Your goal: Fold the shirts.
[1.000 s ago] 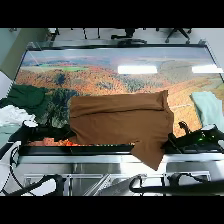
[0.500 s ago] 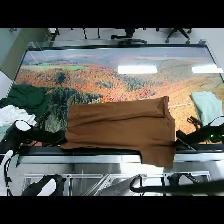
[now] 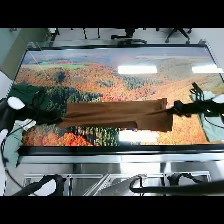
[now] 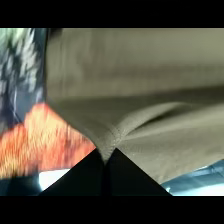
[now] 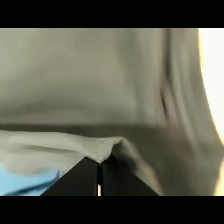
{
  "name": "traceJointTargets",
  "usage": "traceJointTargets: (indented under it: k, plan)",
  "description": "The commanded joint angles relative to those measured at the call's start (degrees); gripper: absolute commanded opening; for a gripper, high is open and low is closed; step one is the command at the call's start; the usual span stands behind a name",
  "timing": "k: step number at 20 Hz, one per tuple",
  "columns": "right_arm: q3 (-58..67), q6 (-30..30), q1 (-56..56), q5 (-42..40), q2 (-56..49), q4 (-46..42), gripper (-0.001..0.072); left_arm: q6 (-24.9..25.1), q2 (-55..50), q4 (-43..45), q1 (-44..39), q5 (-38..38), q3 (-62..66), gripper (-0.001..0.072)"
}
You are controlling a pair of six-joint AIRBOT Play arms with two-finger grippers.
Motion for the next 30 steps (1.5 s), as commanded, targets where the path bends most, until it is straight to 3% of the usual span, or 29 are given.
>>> traceJointTargets:
  k: [1, 6, 8, 9, 10, 12, 13, 16, 22, 23, 24, 25, 26, 27, 30]
  plan:
    - [6.8, -5.3, 5.0, -9.2, -9.9, 2.3, 0.0022, -1.8, -11.6, 0.0, -3.6, 1.6, 8.9, 0.0018]
    - [11.5, -7.5, 4.8, -10.4, -18.1, 1.7, 0.0046, -2.3, -24.6, 0.0, -6.5, 1.9, 20.4, 0.0021]
    - [12.2, -9.5, 3.8, -8.5, -17.3, -1.0, 0.0447, -2.3, -27.2, 0.0, -7.3, -1.0, 25.0, 0.0023]
    - [12.3, -9.5, 2.9, -7.2, -16.4, -3.7, 0.056, -2.3, -28.0, 0.0, -7.3, -2.7, 27.2, 0.0024]
    - [12.3, -9.5, 2.1, -6.2, -15.4, -6.8, 0.0673, -2.3, -28.6, 0.0, -7.3, -4.7, 29.4, 0.0133]
    - [12.3, -9.5, 0.5, -4.1, -14.2, -11.5, 0.0705, -2.3, -28.7, 0.1, -7.2, -6.9, 33.1, 0.0607]
    - [12.2, -9.4, 0.0, -3.4, -14.4, -11.9, 0.0705, -2.4, -28.6, 0.1, -7.2, -7.6, 34.8, 0.0668]
    - [12.1, -9.1, 0.2, -0.8, -17.2, -6.8, 0.0705, -2.8, -28.6, 0.0, -7.6, -10.4, 39.1, 0.067]
    - [12.1, -9.7, 2.8, -0.5, -24.8, -2.8, 0.0702, -3.3, -28.6, -1.8, -8.7, -15.0, 44.4, 0.0669]
    - [12.1, -9.9, 3.2, -0.8, -25.9, -1.7, 0.059, -3.3, -28.6, -4.2, -9.1, -14.9, 44.6, 0.0668]
    - [12.1, -12.1, 3.2, -0.6, -26.6, -0.1, 0.0307, -3.3, -28.6, -7.0, -9.5, -14.4, 44.5, 0.0653]
    - [12.1, -14.5, 3.2, 0.1, -26.9, 2.2, 0.0018, -3.3, -28.7, -8.5, -10.5, -13.7, 44.5, 0.0488]
    - [12.3, -15.5, 3.1, 0.6, -26.8, 3.9, 0.0022, -3.1, -28.7, -8.7, -11.7, -12.9, 44.5, 0.0219]
    - [12.9, -15.7, 3.0, 1.5, -26.2, 4.4, 0.0021, -2.9, -28.7, -8.6, -13.5, -11.8, 44.5, 0.0021]
    - [17.4, -14.0, 3.0, 7.8, -22.9, 4.2, 0.002, -2.5, -30.7, -8.7, -20.5, -7.3, 44.5, 0.0019]
